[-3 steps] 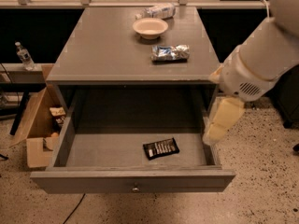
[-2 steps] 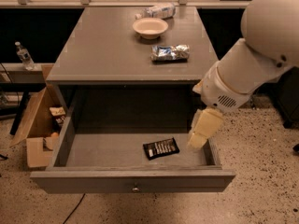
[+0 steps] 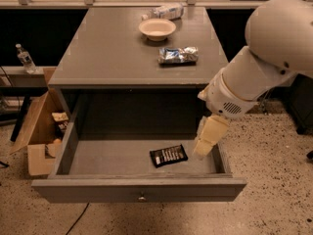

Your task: Pick rxbar chocolate from top drawer and place on counter

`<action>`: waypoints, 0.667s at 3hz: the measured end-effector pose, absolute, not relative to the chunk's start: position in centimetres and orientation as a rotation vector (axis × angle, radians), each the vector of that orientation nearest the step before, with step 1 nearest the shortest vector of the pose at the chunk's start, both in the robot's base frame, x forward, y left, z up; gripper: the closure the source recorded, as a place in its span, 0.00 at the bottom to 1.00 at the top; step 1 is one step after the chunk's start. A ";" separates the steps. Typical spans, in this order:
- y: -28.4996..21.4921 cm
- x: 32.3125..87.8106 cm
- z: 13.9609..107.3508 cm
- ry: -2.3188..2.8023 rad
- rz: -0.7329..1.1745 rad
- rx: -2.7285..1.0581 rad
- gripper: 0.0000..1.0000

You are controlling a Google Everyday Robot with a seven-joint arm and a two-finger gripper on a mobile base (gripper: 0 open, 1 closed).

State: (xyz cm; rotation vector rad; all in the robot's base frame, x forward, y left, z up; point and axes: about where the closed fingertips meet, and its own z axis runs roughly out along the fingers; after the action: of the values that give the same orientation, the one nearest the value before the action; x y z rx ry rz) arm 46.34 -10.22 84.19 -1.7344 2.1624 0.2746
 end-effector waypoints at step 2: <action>-7.3 50.4 77.8 2.093 0.322 -1.838 0.00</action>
Offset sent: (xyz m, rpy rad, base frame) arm 0.0678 0.0435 -0.1042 0.0084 0.0249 0.1320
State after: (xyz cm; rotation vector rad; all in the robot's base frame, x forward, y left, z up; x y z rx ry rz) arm 50.37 -7.34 77.83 -1.8385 2.0930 0.3218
